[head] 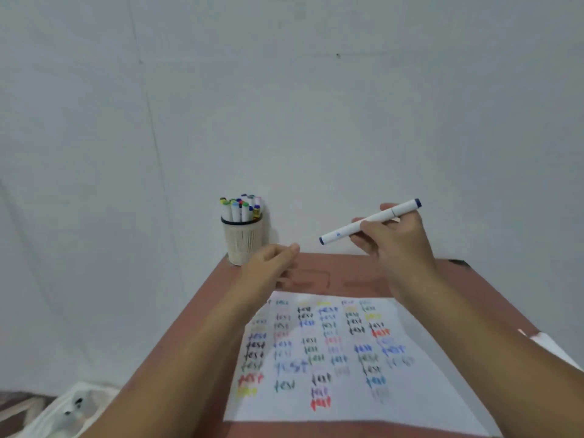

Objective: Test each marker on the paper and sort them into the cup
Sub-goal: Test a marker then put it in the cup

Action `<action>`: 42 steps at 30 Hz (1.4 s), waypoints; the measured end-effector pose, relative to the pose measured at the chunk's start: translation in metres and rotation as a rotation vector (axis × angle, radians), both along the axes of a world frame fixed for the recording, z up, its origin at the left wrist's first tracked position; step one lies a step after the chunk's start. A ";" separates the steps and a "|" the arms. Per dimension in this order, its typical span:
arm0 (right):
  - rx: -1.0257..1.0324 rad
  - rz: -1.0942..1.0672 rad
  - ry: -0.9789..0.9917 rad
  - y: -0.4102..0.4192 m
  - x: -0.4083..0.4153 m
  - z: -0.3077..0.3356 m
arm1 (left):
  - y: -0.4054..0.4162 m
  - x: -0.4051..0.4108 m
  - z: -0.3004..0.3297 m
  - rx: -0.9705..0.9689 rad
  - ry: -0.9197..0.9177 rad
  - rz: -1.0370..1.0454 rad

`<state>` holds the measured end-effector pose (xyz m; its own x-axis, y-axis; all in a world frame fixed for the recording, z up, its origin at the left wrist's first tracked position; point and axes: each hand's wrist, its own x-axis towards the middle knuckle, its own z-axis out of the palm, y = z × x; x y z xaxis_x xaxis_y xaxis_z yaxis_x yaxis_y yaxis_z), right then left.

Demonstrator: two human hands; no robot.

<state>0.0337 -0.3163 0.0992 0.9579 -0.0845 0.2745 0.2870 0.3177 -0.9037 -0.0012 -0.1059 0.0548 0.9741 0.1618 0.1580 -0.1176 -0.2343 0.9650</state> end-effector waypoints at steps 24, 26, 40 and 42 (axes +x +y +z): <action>-0.967 0.033 -0.288 0.209 0.168 0.009 | 0.082 0.077 -0.063 0.284 -0.206 0.425; -0.927 0.039 -0.268 0.213 0.168 0.004 | 0.082 0.078 -0.063 0.295 -0.202 0.424; -0.894 0.100 -0.202 0.189 0.143 0.005 | 0.078 0.070 -0.057 0.411 -0.197 0.396; -0.878 0.089 -0.212 0.170 0.137 0.011 | 0.073 0.066 -0.052 0.449 -0.214 0.367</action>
<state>0.1703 -0.1462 0.1106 0.8730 0.3104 0.3762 0.4820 -0.4314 -0.7626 0.0647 -0.0331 0.0033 0.8067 0.3525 0.4743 -0.1325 -0.6743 0.7265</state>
